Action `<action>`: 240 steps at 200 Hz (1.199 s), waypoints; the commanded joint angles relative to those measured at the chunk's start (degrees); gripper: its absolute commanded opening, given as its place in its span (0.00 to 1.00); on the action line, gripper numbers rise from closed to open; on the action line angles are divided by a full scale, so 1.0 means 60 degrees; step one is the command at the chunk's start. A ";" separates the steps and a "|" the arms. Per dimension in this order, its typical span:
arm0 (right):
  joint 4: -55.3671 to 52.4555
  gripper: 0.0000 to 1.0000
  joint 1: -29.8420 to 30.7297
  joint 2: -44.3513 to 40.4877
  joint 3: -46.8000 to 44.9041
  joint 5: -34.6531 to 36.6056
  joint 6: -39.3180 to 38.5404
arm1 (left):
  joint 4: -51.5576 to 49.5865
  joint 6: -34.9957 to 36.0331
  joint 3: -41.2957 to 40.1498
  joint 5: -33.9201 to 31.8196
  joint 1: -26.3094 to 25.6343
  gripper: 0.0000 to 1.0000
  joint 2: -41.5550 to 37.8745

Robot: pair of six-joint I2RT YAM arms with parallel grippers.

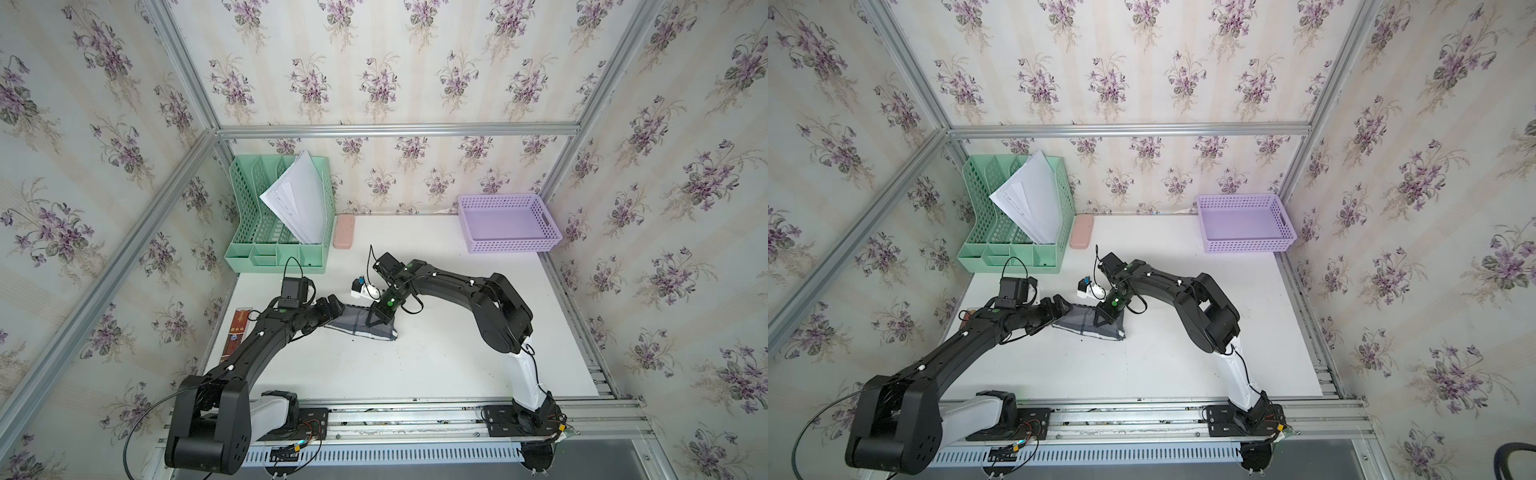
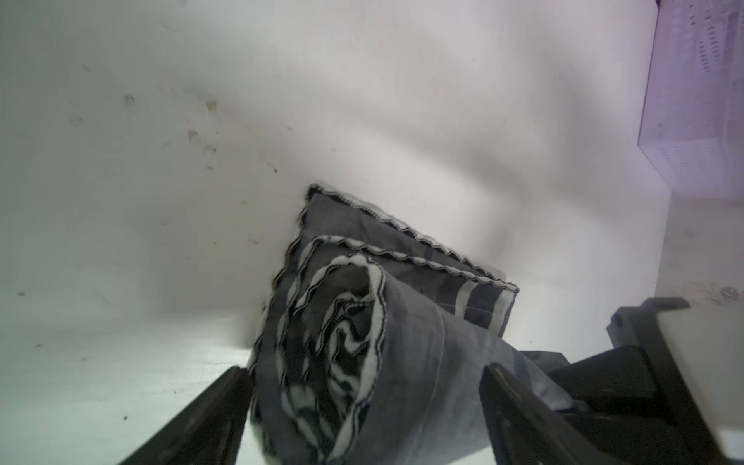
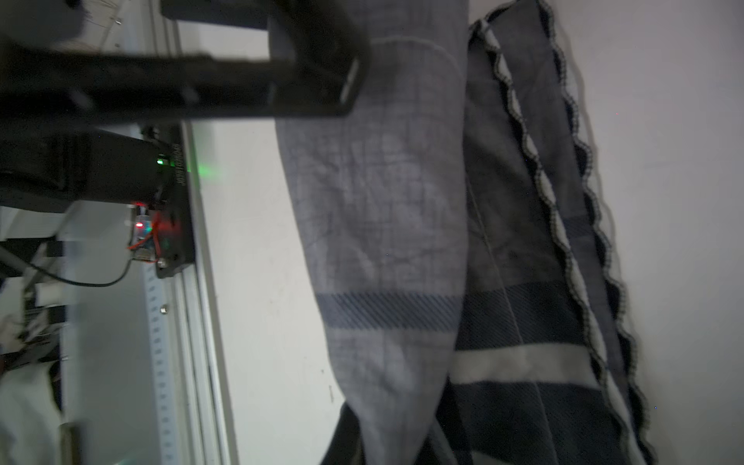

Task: Roll up the pillowcase
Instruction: Roll the pillowcase at the center of the board, then pick up the pillowcase from the center of the board.

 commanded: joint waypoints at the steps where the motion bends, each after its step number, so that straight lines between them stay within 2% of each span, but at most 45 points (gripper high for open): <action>1: -0.0737 0.05 -0.0118 0.0320 0.0268 -0.1433 0.0527 | 0.0865 0.0016 -0.0239 0.0410 -0.0052 0.82 0.0222; 11: -0.0753 0.17 -0.0118 0.0407 0.0325 -0.1288 0.0599 | 0.0875 0.0113 -0.0240 0.0298 -0.0054 0.75 0.0427; 32: -0.0320 0.35 -0.0120 0.0205 0.0083 -0.0344 0.0923 | 0.0521 0.0288 -0.0063 -0.0208 -0.0051 0.58 0.0846; 40: -0.0048 0.41 -0.0118 -0.0066 -0.0077 0.0060 0.0964 | 0.0370 0.0321 -0.0003 -0.0340 -0.0054 0.56 0.0957; 41: 0.0013 0.43 -0.0118 -0.0102 -0.0103 0.0126 0.0975 | 0.0363 0.0322 0.0005 -0.0345 -0.0054 0.56 0.0962; 45: 0.0246 0.63 -0.0104 -0.0317 -0.0255 0.0406 0.1038 | 0.0324 0.0348 0.0044 -0.0350 -0.0054 0.56 0.1021; 47: 0.0370 0.81 -0.0103 -0.0464 -0.0336 0.0535 0.1075 | 0.0309 0.0351 0.0053 -0.0350 -0.0047 0.56 0.1039; 49: 0.0518 0.94 -0.0088 -0.0589 -0.0444 0.0703 0.1106 | 0.0301 0.0358 0.0056 -0.0361 -0.0052 0.56 0.1055; 53: 0.0847 1.00 -0.0077 -0.0901 -0.0661 0.1016 0.1176 | 0.0277 0.0352 0.0074 -0.0365 -0.0047 0.56 0.1079; 64: 0.1798 1.00 0.0029 -0.1913 -0.1425 0.1951 0.1203 | 0.0284 0.0353 0.0072 -0.0375 -0.0052 0.56 0.1128; 78: 0.3534 1.00 0.0511 -0.3417 -0.2781 0.4197 0.0935 | 0.0256 0.0356 0.0111 -0.0369 -0.0052 0.57 0.1158; 90: 0.5300 1.00 0.1439 -0.4634 -0.4307 0.6707 0.0037 | 0.0233 0.0368 0.0157 -0.0343 -0.0054 0.58 0.1198; 99: 0.6546 1.00 0.2325 -0.5253 -0.5465 0.8115 -0.1211 | 0.0176 0.0375 0.0208 -0.0357 -0.0054 0.58 0.1258; 116: 0.8462 1.00 0.3767 -0.5556 -0.7157 0.9979 -0.3506 | 0.0125 0.0422 0.0287 -0.0347 -0.0049 0.58 0.1350; 130: 0.8956 1.00 0.4323 -0.5113 -0.7342 1.0878 -0.4111 | 0.0090 0.0427 0.0342 -0.0350 -0.0054 0.59 0.1378; 158: 0.8996 1.00 0.4482 -0.4098 -0.6749 1.1537 -0.3990 | 0.0039 0.0454 0.0364 -0.0362 -0.0056 0.59 0.1288; 185: 0.8843 0.99 0.4481 -0.3061 -0.6255 1.1655 -0.4212 | 0.0014 0.0481 0.0375 -0.0379 -0.0052 0.61 0.1284; 223: 0.7799 0.94 0.4480 -0.2426 -0.5811 1.0572 -0.4085 | -0.0009 0.0549 0.0480 -0.0436 -0.0043 0.62 0.1359; 240: 0.7683 0.93 0.4474 -0.2241 -0.5686 1.0504 -0.3974 | 0.0031 0.0570 0.0536 -0.0379 -0.0054 0.63 0.1456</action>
